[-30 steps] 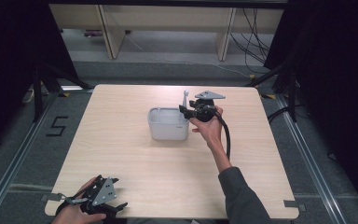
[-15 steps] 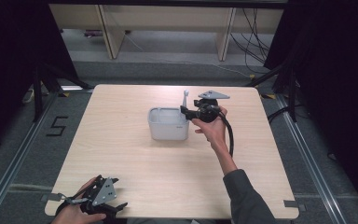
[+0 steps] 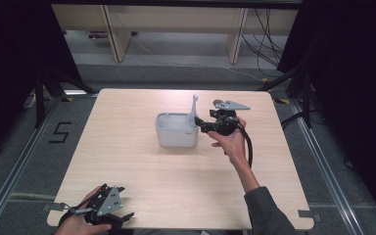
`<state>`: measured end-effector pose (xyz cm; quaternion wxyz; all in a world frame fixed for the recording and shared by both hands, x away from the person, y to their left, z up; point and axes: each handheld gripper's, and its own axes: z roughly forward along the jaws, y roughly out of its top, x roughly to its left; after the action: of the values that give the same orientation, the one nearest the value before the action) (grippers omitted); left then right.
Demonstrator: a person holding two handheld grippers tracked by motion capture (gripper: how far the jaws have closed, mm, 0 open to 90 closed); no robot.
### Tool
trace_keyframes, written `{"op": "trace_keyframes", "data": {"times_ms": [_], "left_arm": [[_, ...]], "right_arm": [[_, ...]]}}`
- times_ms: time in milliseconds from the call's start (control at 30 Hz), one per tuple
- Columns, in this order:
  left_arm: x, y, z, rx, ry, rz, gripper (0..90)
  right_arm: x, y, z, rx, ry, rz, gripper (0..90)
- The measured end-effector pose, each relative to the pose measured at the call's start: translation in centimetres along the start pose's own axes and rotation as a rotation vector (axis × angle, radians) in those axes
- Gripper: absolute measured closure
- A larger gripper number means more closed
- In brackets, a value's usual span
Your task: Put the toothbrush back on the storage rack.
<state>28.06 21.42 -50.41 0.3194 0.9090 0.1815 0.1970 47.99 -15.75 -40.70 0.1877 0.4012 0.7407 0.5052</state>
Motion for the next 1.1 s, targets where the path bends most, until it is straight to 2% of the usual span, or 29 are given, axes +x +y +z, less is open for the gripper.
{"op": "trace_keyframes", "data": {"times_ms": [100,133,167,200,233,267,300,367,400,433,467,500,533,567,600,633,667,700,733,767,800,833,867,933,967,1000,1033,1067,1100], "left_arm": [[0.0,0.0,0.0,0.001,0.000,0.000,15.6],[0.1,0.1,-0.1,0.011,0.000,0.013,15.6],[0.1,0.0,-0.1,0.012,-0.002,0.014,15.6],[0.0,0.0,0.0,0.005,-0.003,0.004,15.7],[0.0,0.0,0.0,0.002,0.001,0.001,15.6],[0.0,0.0,0.0,0.001,0.000,-0.001,15.6],[0.0,0.0,-0.1,0.008,0.000,0.010,15.7],[0.1,0.0,-0.1,0.021,-0.003,0.022,15.6],[0.0,0.0,0.0,0.003,0.000,0.001,15.6],[0.0,0.0,0.0,0.001,0.000,-0.001,15.6],[0.0,0.0,0.0,0.001,-0.001,-0.001,15.6],[0.1,0.1,-0.1,0.013,-0.001,0.013,15.6],[0.0,0.0,-0.1,0.012,0.000,0.010,15.6],[0.0,0.0,0.0,0.001,0.000,0.000,15.6],[0.0,0.0,0.0,-0.001,0.000,-0.001,15.6],[0.0,0.0,0.0,-0.001,-0.001,0.000,15.6],[0.0,0.0,0.0,-0.001,0.000,0.000,15.6],[0.0,0.0,0.0,-0.001,0.000,0.000,15.6],[0.0,0.0,0.0,0.003,-0.001,0.001,15.6],[0.0,0.0,0.0,-0.001,-0.001,0.000,15.6],[0.0,0.0,0.0,-0.001,-0.001,-0.001,15.6],[0.0,0.0,0.0,0.000,-0.002,0.000,15.6],[0.0,0.0,0.0,0.002,-0.001,-0.001,15.6],[0.0,0.0,0.0,0.000,-0.001,-0.001,15.6],[0.0,0.0,0.0,0.000,-0.001,0.000,15.6],[0.0,0.0,0.0,0.000,-0.001,0.000,15.6],[0.1,0.0,-0.1,0.008,-0.001,0.009,15.6],[0.1,0.0,-0.1,0.008,-0.001,0.009,15.6],[0.0,0.0,0.0,0.000,-0.001,0.000,15.6]], "right_arm": [[0.2,-0.3,-0.5,0.005,-0.006,-0.002,29.2],[0.3,-0.4,-0.6,0.008,-0.002,0.006,29.2],[0.2,-0.5,-0.7,0.008,0.007,-0.021,29.2],[0.3,-0.6,-0.7,0.000,0.008,-0.014,29.2],[0.4,-0.7,-0.9,0.018,0.010,0.003,29.2],[0.4,-0.8,-1.0,0.012,0.005,-0.019,29.1],[0.6,-0.9,-1.1,0.017,0.005,0.002,29.1],[0.7,-1.0,-1.3,0.011,0.016,-0.011,28.9],[0.7,-1.1,-1.4,0.014,0.021,-0.014,28.9],[0.7,-1.1,-1.4,0.009,0.023,-0.026,28.9],[0.8,-1.2,-1.6,0.005,0.016,-0.021,28.9],[0.7,-1.3,-1.6,0.003,0.026,-0.039,28.9],[0.9,-1.4,-1.7,0.017,0.027,-0.014,28.7],[0.9,-1.5,-1.8,0.027,0.024,-0.025,28.6],[0.8,-1.5,-1.8,0.014,0.031,-0.039,28.2],[1.1,-1.6,-1.9,0.025,0.031,-0.007,27.9],[1.0,-1.7,-1.9,0.019,0.030,-0.036,27.8],[1.2,-1.8,-2.0,0.022,0.018,-0.025,27.6],[1.1,-1.9,-2.1,0.031,0.029,-0.042,27.2],[1.4,-2.0,-2.1,0.031,0.036,-0.016,27.1],[1.4,-2.1,-2.1,0.033,0.045,-0.031,26.6],[1.7,-2.3,-2.2,0.038,0.035,-0.012,26.1],[1.5,-2.4,-2.1,0.043,0.045,-0.036,26.1],[1.7,-2.7,-2.2,0.038,0.031,-0.035,25.9],[1.6,-2.8,-2.2,0.045,0.043,-0.046,25.8],[1.9,-2.9,-2.3,0.062,0.044,-0.009,25.6],[1.6,-3.0,-2.4,0.058,0.031,-0.050,25.4],[1.8,-3.2,-2.4,0.064,0.045,-0.028,25.3],[1.8,-3.3,-2.5,0.066,0.039,-0.036,25.2]]}}
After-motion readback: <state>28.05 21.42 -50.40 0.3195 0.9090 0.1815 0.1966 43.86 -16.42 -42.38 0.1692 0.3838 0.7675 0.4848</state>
